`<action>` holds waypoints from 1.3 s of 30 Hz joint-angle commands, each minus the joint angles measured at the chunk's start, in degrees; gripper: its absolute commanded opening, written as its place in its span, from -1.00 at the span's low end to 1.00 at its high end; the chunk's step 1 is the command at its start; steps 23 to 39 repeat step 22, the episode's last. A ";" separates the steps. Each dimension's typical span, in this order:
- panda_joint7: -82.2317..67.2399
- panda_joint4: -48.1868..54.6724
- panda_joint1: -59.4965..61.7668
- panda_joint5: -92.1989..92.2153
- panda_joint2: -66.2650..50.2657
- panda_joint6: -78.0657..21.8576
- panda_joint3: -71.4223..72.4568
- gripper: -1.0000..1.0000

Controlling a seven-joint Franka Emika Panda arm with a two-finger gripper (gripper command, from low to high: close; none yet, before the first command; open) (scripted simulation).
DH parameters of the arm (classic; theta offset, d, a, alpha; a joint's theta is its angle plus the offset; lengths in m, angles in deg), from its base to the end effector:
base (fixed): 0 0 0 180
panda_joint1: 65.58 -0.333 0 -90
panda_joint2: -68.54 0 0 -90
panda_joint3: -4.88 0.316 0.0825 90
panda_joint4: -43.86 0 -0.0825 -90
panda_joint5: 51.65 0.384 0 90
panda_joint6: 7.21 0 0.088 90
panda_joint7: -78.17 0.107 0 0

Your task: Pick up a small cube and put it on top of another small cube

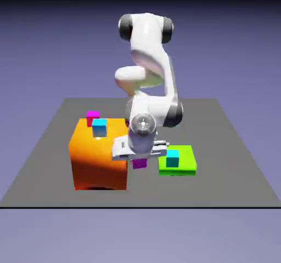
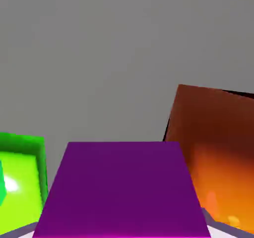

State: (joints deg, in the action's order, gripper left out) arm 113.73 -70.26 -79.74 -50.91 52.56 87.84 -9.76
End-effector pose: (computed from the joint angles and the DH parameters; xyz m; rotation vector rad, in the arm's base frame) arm 0.5241 -0.0007 0.2962 2.6499 -0.8875 -0.8027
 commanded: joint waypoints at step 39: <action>4.99 -10.88 18.12 -5.06 22.29 -1.27 -2.62 1.00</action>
